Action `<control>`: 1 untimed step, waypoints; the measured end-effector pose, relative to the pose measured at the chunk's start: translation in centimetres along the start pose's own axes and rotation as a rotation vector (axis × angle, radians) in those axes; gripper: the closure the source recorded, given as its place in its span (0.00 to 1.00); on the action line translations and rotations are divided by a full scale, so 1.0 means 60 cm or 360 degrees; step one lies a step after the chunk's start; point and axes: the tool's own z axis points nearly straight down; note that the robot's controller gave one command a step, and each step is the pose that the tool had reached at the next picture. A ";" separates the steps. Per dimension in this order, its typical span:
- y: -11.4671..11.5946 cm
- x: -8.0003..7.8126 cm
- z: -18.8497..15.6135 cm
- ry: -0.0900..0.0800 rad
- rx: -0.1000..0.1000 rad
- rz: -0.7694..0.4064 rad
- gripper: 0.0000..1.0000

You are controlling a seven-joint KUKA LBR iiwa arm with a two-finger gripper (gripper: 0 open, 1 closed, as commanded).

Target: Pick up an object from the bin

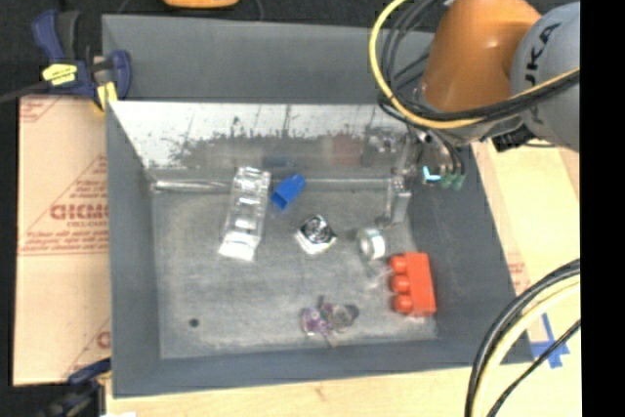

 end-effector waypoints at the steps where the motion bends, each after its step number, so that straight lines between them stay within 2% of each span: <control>1: -0.061 0.096 0.212 0.0006 0.0000 -0.0116 0.00</control>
Offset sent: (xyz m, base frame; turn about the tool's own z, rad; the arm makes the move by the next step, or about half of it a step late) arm -0.0555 -0.0343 -0.1235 -0.0756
